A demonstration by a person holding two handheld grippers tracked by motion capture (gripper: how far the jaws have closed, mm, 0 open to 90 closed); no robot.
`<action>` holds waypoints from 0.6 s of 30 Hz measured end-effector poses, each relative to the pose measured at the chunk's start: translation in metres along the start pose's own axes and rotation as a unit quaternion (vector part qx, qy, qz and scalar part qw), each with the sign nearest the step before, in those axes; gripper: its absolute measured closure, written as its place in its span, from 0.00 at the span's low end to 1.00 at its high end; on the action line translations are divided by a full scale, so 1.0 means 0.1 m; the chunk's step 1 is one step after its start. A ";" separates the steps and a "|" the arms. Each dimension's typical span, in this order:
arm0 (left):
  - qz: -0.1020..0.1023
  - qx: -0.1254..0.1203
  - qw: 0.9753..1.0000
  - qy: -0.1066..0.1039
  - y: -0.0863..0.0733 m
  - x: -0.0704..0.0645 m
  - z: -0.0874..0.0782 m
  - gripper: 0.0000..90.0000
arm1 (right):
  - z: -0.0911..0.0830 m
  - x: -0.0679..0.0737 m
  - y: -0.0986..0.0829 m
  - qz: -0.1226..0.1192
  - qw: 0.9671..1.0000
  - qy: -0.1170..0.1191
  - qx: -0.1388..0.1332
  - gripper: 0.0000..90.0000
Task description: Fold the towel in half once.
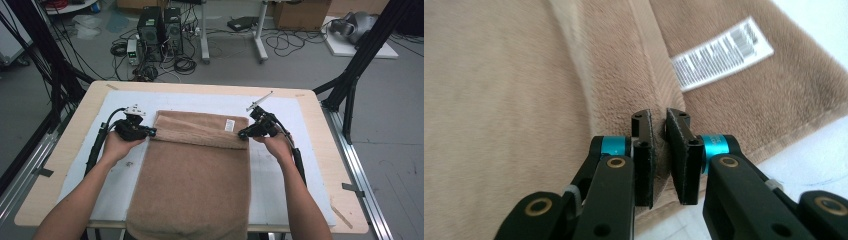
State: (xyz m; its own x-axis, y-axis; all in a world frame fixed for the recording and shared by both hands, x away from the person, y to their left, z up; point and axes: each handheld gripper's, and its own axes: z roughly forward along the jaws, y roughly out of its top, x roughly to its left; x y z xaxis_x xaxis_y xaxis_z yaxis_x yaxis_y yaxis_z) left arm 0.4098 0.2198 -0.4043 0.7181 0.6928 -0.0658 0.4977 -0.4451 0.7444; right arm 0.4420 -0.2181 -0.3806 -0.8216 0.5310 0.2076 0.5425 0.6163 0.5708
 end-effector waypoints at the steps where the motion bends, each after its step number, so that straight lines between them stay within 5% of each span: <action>1: 0.001 -0.002 1.000 -0.003 0.00 -0.02 -0.02 1.00 | -0.02 0.02 0.00 -0.005 1.000 -0.001 0.000 0.91; 4: 0.006 -0.010 1.000 0.006 0.02 -0.05 -0.02 0.97 | -0.09 0.09 -0.02 -0.013 1.000 -0.010 -0.013 0.87; 5: -0.001 -0.014 1.000 0.014 0.04 -0.05 0.00 0.88 | -0.09 0.08 -0.05 -0.014 1.000 -0.014 -0.022 0.77; 6: -0.006 -0.015 1.000 0.019 0.06 -0.03 0.03 0.82 | -0.08 0.06 -0.07 -0.001 0.999 -0.019 -0.028 0.69; 10: -0.030 -0.010 0.999 0.039 0.09 0.08 0.21 0.71 | -0.03 -0.01 -0.16 0.024 0.999 -0.011 -0.037 0.63; 14: -0.052 0.026 0.997 0.051 0.04 0.14 0.39 0.56 | 0.08 -0.06 -0.22 0.044 0.999 -0.005 -0.026 0.55; 17: -0.038 0.032 0.998 0.039 0.03 0.11 0.41 0.72 | 0.16 -0.12 -0.26 0.060 0.998 0.023 -0.021 0.55; 18: -0.030 0.031 0.998 0.039 0.04 0.09 0.41 0.81 | 0.18 -0.12 -0.26 0.059 0.998 0.029 -0.019 0.62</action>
State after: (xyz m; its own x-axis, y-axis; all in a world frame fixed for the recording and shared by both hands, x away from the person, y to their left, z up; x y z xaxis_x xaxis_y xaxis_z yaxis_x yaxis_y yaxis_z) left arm 0.4385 0.2012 -0.4287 0.6465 0.7609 -0.0552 0.5704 -0.4341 0.6973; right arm 0.4412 -0.2301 -0.4125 -0.7614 0.5636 0.3205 0.6305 0.5285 0.5685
